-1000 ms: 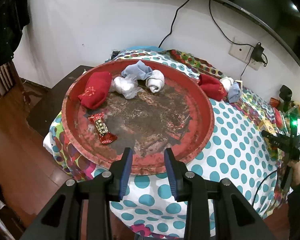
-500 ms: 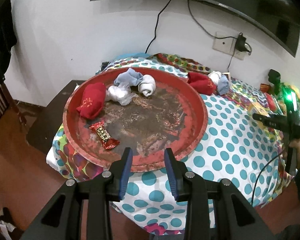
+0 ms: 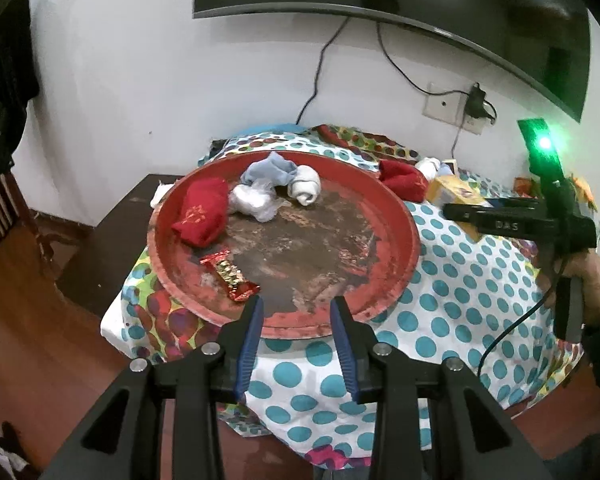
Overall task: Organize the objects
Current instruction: 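Carry the yellow medicine box onto the red tray and open the right gripper, then grasp the light blue sock beside the white sock with the right gripper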
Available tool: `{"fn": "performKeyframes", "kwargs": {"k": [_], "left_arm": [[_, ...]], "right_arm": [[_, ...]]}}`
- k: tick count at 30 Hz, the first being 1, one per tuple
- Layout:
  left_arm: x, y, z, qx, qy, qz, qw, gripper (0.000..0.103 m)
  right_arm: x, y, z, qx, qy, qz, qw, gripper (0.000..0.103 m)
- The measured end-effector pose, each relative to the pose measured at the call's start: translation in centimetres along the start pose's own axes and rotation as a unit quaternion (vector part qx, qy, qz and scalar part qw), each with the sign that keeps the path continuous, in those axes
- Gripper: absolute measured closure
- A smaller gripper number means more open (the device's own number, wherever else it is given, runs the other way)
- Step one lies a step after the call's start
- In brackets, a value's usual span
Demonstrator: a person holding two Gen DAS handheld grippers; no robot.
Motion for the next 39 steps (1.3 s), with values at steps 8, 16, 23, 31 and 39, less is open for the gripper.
{"fn": "performKeyframes", "kwargs": {"k": [8,16,23,31,39], "left_arm": [[0.1,0.5,-3.4,-0.005,-0.042,-0.004,0.9991,0.068],[0.1,0.8,-7.2,-0.023,-0.089,-0.001,0.9957,0.068],[0.5,1.4,-8.2,-0.028,-0.102,-0.009,0.9944,0.068],[0.8,1.7,-7.5,-0.027,-0.089,-0.017,0.9955,0.068],[1.1,2.2,-6.1,-0.023,-0.072,-0.024,0.9968,0.068]], "right_arm": [[-2.9,5.9,-7.9,-0.035,-0.053,-0.042,0.997,0.055],[-3.5,11.2,-13.9,-0.070,-0.072,-0.091,0.991,0.055],[-3.6,13.8,-15.8,-0.065,-0.082,-0.113,0.988,0.055],[-3.4,11.8,-14.4,-0.058,-0.075,-0.091,0.991,0.050],[-3.9,5.5,-4.8,-0.026,0.008,-0.027,0.999,0.048]]}}
Point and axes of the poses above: each gripper's, at about its wrist camera, not at the fingertips, and y roughly the way its jaws point, z to its right, x to its underside, the point moved 5 cm from there along y, roughly the way its jaws point, and after that the axes turned 6 degrees about -x, right-handed, at the moved point
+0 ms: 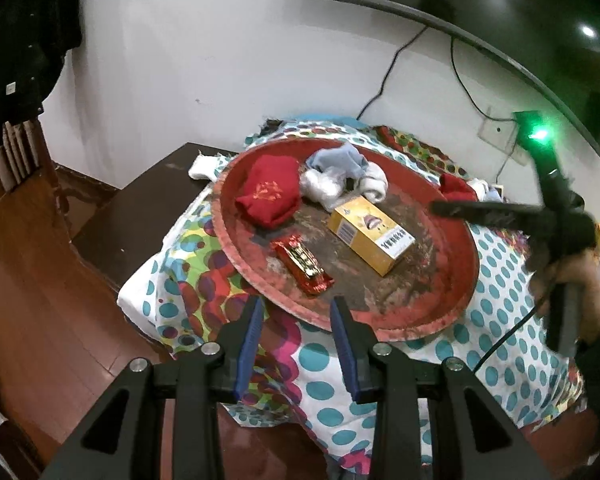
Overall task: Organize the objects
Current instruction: 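Grasp the light blue sock beside the white sock with the right gripper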
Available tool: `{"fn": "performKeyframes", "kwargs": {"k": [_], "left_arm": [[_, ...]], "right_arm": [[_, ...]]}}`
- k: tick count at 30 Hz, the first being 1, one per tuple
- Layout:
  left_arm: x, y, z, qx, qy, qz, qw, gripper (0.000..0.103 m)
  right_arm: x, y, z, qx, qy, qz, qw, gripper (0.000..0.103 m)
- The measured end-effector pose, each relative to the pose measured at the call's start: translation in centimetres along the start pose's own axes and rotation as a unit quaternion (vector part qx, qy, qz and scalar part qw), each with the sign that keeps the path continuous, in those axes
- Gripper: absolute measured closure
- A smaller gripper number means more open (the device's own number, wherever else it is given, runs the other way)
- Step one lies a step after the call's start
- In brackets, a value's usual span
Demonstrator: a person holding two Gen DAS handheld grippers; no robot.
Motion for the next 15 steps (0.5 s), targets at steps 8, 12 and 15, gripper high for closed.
{"fn": "performKeyframes", "kwargs": {"k": [8,12,15], "left_arm": [[0.4,0.3,1.6,-0.004,0.024,-0.008,0.9997,0.068],[-0.5,-0.6,2.6,0.016,0.016,-0.003,0.9997,0.068],[-1.4,-0.9,4.1,0.017,0.038,-0.002,0.9991,0.068]], "right_arm": [[0.3,-3.7,14.9,0.121,0.114,0.036,0.985,0.037],[0.7,-3.2,19.3,0.149,0.147,0.028,0.977,0.037],[0.5,-2.6,21.3,0.154,0.161,0.035,0.974,0.037]]}}
Point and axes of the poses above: each gripper's, at about its wrist camera, not at the fingertips, and y roughly the way its jaws point, z to its right, x to its underside, the point moved 5 cm from there along y, roughly the way its jaws point, and after that the axes turned 6 degrees about -x, right-handed, at the moved point
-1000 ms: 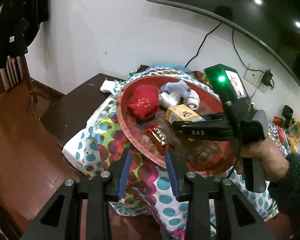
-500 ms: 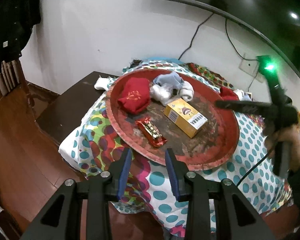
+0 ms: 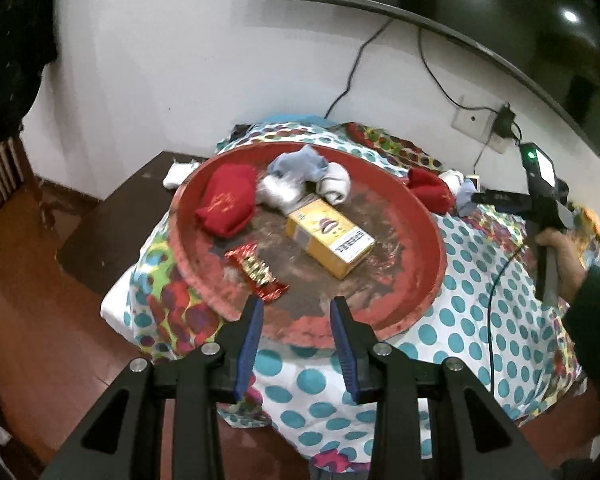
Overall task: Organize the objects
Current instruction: 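Grasp the light blue sock beside the white sock with the right gripper, then grasp the red sock with the left gripper while the right gripper holds the blue sock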
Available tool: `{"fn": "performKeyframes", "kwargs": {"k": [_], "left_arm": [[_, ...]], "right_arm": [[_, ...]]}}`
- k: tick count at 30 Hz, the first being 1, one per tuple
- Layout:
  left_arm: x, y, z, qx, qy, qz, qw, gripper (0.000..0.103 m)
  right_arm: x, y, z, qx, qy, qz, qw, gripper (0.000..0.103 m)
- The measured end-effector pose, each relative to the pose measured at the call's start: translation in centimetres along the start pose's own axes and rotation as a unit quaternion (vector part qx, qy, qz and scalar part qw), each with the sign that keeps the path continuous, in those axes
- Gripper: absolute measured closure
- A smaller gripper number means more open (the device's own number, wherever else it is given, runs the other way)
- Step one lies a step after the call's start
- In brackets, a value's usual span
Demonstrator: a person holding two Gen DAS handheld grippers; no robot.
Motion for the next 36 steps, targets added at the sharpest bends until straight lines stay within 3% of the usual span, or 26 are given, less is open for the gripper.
{"fn": "performKeyframes", "kwargs": {"k": [4,8,10,11,12,14,21,25,28,30,33,34,36], "left_arm": [[-1.8,0.6,2.5,-0.003,0.036,-0.009,0.9993,0.068],[-4.5,1.7,6.5,0.006,0.083,-0.006,0.9966,0.068],[-5.9,2.6,8.9,0.010,0.105,-0.006,0.9944,0.068],[-6.8,3.3,10.4,0.022,0.117,-0.005,0.9929,0.067],[-7.5,3.9,11.7,0.031,0.127,-0.004,0.9914,0.066],[-9.0,5.7,14.9,0.050,0.147,-0.010,0.9878,0.058],[-12.9,13.5,24.0,0.094,0.208,-0.048,0.9723,0.055],[-14.8,18.4,26.8,0.088,0.257,-0.080,0.9590,0.054],[-15.4,20.7,28.2,0.076,0.314,-0.092,0.9420,0.054],[-15.2,21.8,29.1,0.088,0.357,-0.110,0.9233,0.054],[-14.1,23.9,29.9,0.081,0.388,-0.157,0.9046,0.053],[-13.7,24.6,30.1,0.076,0.391,-0.166,0.9021,0.052],[-13.0,25.2,30.2,0.055,0.388,-0.166,0.9048,0.049]], "right_arm": [[-0.6,1.8,0.2,-0.023,0.011,0.000,1.000,0.037],[-0.9,3.7,0.1,-0.018,0.007,-0.003,1.000,0.036],[-0.9,4.3,0.4,-0.021,0.001,-0.002,1.000,0.047],[-0.8,4.3,0.5,-0.020,-0.008,0.002,1.000,0.063],[-0.8,4.2,0.7,-0.027,-0.015,0.003,1.000,0.064],[-0.3,3.4,1.4,-0.039,-0.024,0.007,0.999,0.069],[3.4,-1.8,6.0,-0.040,-0.057,0.018,0.997,0.069],[5.9,-3.7,8.3,-0.063,-0.052,0.007,0.997,0.069],[7.2,-3.8,8.7,-0.073,-0.047,0.007,0.996,0.069],[7.5,-4.1,8.8,-0.074,-0.052,0.017,0.996,0.068],[7.5,-4.0,8.8,-0.078,-0.047,0.019,0.996,0.068],[7.5,-4.0,8.9,-0.080,-0.045,0.017,0.996,0.068],[7.5,-3.9,9.2,-0.085,-0.038,0.014,0.996,0.068]]}}
Point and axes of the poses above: each gripper's, at about its wrist camera, not at the fingertips, and y roughly the way its jaws point, z to its right, x to its underside, the point moved 5 cm from there along y, roughly the way its jaws point, and after that the axes turned 6 degrees about -x, right-handed, at the moved point
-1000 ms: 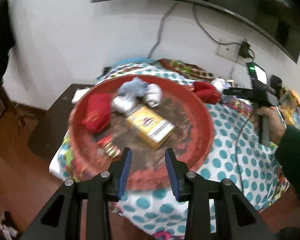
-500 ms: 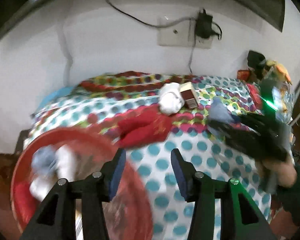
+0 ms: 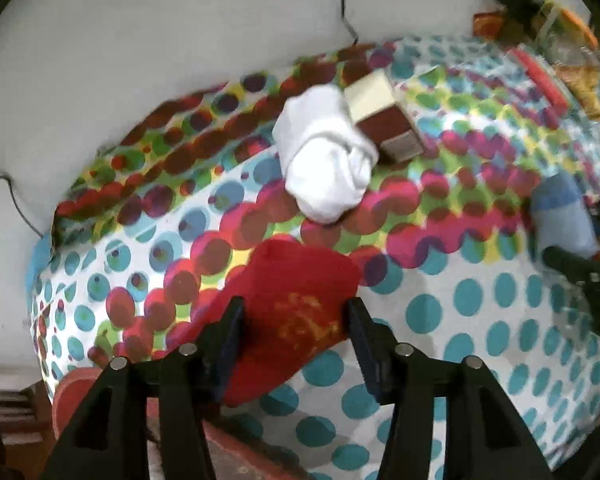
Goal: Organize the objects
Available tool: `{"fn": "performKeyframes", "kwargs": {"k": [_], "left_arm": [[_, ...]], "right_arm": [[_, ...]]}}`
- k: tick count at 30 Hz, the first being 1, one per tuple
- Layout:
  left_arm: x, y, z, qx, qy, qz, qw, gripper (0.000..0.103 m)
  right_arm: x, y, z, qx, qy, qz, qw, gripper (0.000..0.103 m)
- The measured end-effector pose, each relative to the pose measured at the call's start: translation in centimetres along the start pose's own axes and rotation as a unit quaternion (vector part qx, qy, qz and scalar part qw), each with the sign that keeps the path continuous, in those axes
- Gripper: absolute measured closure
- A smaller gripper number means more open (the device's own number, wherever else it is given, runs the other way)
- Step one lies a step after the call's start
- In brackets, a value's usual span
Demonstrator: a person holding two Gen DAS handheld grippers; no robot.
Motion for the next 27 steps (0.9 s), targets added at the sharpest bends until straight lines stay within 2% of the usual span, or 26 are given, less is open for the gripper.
{"fn": "performKeyframes", "kwargs": {"k": [6,8,9,14,21,25,27], "left_arm": [[1.2,-0.6,1.2,-0.005,-0.089,0.026,0.9957,0.048],[1.5,-0.9,1.5,-0.026,-0.104,0.034,0.9937,0.066],[1.5,-1.0,1.6,-0.034,-0.112,0.034,0.9925,0.067],[2.8,-2.7,1.8,0.010,-0.174,0.049,0.9835,0.073],[6.0,-5.5,6.6,0.033,-0.191,0.069,0.9787,0.073],[8.0,-6.5,8.9,0.022,-0.198,0.076,0.9770,0.073],[9.0,-6.9,9.5,0.028,-0.213,0.080,0.9733,0.073]], "right_arm": [[0.1,0.5,0.1,0.011,-0.008,-0.013,1.000,0.063],[0.2,0.6,-0.2,0.024,-0.017,-0.016,0.999,0.063],[0.2,0.7,-0.4,0.028,-0.020,-0.017,0.999,0.062],[0.2,0.9,-0.6,0.045,-0.027,-0.022,0.998,0.062],[0.2,1.0,-0.5,0.045,-0.026,-0.023,0.998,0.062],[0.2,1.0,-0.5,0.047,-0.028,-0.023,0.998,0.062],[0.2,1.0,-0.5,0.048,-0.029,-0.024,0.998,0.062]]}}
Point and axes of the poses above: each gripper's, at about its wrist camera, not at the fingertips, and y roughly the way its jaws point, z to its right, x to its underside, the point moved 5 cm from there along y, roughly the way its jaws point, and after that the axes turned 6 degrees about -x, right-handed, at the moved point
